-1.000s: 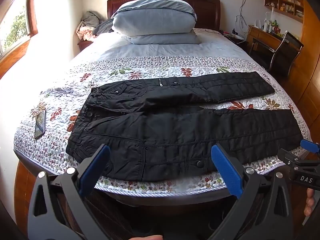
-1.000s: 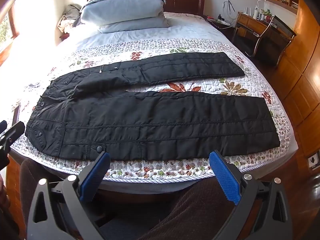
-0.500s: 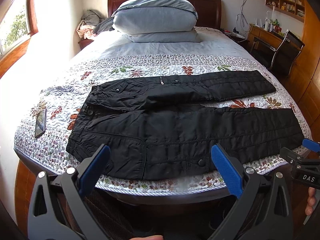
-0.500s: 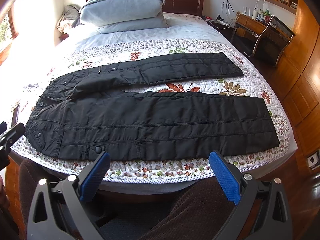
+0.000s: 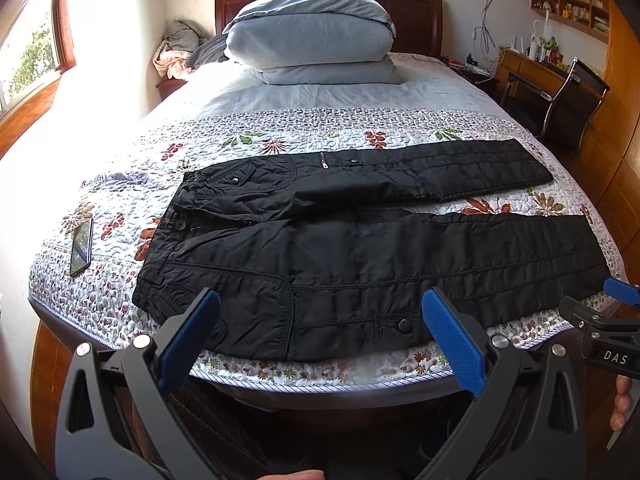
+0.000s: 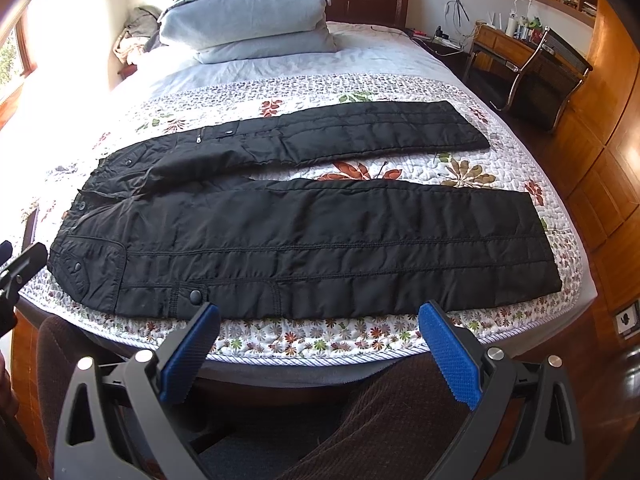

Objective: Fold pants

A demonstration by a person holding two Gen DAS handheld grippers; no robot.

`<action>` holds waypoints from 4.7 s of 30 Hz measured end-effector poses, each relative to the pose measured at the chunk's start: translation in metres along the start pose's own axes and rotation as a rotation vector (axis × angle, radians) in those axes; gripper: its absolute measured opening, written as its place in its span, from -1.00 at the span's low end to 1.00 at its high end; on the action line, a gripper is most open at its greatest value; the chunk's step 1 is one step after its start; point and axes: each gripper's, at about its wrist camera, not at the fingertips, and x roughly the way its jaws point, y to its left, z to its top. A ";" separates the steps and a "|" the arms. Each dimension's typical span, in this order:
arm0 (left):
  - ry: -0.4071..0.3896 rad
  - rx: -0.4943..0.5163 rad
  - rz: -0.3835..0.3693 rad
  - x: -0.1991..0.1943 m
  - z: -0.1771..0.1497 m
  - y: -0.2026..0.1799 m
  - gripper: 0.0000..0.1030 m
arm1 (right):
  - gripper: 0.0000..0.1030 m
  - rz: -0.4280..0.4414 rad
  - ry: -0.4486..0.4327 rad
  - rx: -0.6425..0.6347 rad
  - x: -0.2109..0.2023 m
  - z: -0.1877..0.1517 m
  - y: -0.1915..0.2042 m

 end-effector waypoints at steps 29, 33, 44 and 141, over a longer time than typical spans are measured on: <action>0.007 0.002 0.001 0.008 -0.001 0.000 0.95 | 0.93 0.035 0.002 -0.006 0.007 0.002 0.002; 0.005 0.003 0.005 0.010 -0.001 0.000 0.95 | 0.93 0.034 -0.001 0.001 0.008 0.002 0.001; 0.003 0.018 -0.002 0.017 0.003 -0.003 0.95 | 0.93 0.031 0.025 0.039 0.019 0.005 -0.004; 0.358 -0.481 -0.225 0.344 0.161 0.245 -0.46 | -0.82 0.094 -0.392 -0.043 0.139 0.258 -0.272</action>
